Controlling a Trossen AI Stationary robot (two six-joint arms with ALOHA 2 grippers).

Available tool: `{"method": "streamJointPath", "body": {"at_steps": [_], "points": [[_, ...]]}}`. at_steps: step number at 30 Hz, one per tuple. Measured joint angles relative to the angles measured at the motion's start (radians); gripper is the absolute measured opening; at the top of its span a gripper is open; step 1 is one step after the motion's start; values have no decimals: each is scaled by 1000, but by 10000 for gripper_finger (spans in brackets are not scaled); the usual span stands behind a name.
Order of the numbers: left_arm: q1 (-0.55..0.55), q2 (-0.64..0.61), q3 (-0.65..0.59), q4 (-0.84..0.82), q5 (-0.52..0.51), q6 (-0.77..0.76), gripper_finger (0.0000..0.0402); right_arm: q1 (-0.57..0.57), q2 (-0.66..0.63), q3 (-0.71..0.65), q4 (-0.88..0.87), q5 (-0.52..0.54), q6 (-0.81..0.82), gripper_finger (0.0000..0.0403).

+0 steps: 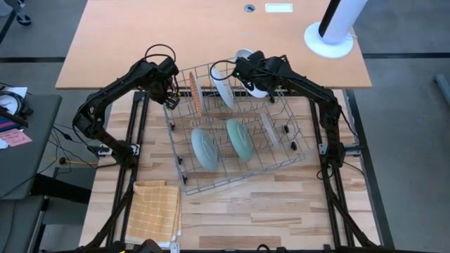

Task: Sort dishes
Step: Put the white plate in the dish rack

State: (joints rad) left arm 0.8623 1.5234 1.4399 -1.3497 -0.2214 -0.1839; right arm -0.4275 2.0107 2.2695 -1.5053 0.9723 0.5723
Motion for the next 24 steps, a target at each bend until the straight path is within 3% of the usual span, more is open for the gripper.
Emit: {"method": "streamJointPath", "body": {"at_steps": [4, 11, 24], "points": [[0, 0, 0, 0, 0, 0, 1, -10, -2, 44, -71, 8, -25, 3], [-5, 0, 0, 7, 0, -4, 1, -17, -5, 88, -34, 109, -133, 3], [-6, 0, -1, 11, 2, -4, 1, -34, 7, 82, -55, 96, -142, 3]]}}
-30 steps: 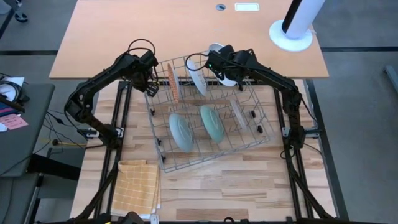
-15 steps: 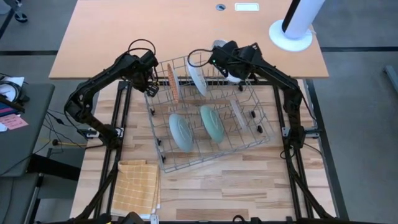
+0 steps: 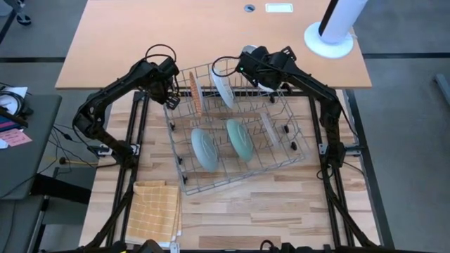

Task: Sort dishes
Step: Put the white plate in the dish rack

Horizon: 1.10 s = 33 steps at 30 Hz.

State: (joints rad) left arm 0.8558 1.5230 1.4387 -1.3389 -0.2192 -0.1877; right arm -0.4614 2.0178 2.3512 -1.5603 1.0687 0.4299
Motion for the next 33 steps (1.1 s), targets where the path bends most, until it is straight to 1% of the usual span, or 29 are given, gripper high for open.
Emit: {"method": "streamJointPath", "body": {"at_steps": [7, 14, 18, 22, 27, 33], "points": [[-3, 0, -1, 4, 0, 0, 1, -42, -1, 0, -9, -67, 56, 3], [-4, 0, -2, 5, 0, -4, 1, -56, -1, 0, -16, -139, 64, 3], [-6, 0, -2, 5, -1, -20, 1, -54, -1, 0, -18, -144, 90, 3], [-10, 0, -2, 4, -2, -20, 1, -83, -1, 0, -14, -179, 123, 3], [-11, 0, -2, 6, -2, -16, 1, -100, -1, 0, -13, -195, 156, 3], [-11, 0, -2, 5, -2, -15, 1, -80, -1, 0, -15, -191, 154, 3]]}}
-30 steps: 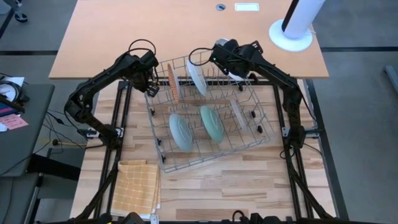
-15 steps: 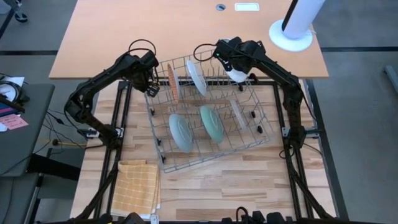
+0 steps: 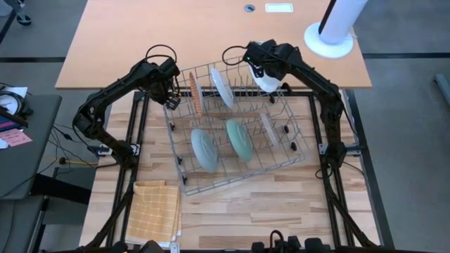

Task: Sort dishes
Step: Put the white plate in the dish rack

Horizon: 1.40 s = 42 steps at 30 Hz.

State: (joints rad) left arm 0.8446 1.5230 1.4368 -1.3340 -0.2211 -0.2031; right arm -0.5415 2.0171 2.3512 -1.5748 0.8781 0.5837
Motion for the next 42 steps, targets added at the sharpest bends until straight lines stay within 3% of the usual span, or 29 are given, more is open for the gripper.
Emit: {"method": "streamJointPath", "body": {"at_steps": [11, 22, 27, 30, 42], "points": [[-4, 0, 3, -6, 0, 15, 1, 2, -18, 4, 7, 9, -40, 3], [-33, -2, 115, 9, 5, 83, 1, 25, -53, 5, 9, -7, -95, 3], [-12, 18, 88, 76, -113, 165, 1, 33, -76, 6, 1, 7, -122, 3], [10, 44, 81, 75, -132, 163, 1, 38, -81, 6, 8, -2, -162, 3], [47, 114, 81, -89, 13, 147, 1, 117, -94, 5, 6, -45, -172, 3]]}}
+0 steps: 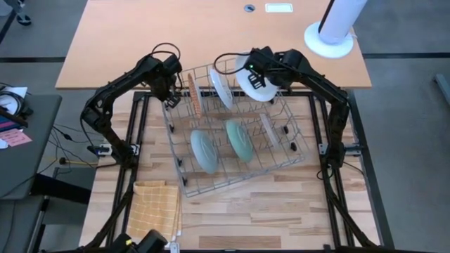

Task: Sort dishes
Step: Put the white plate in the dish rack

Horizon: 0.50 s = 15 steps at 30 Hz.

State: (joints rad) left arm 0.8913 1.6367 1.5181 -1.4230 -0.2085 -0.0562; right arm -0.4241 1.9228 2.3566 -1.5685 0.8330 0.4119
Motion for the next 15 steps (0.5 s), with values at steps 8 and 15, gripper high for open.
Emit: {"method": "streamJointPath", "body": {"at_steps": [8, 15], "points": [[-2, -60, 19, -166, 26, -82, 1, -3, 0, 0, -3, -11, -51, 3], [-6, -186, 153, -58, 108, -130, 9, -16, -19, -1, 0, -187, -104, 3]]}}
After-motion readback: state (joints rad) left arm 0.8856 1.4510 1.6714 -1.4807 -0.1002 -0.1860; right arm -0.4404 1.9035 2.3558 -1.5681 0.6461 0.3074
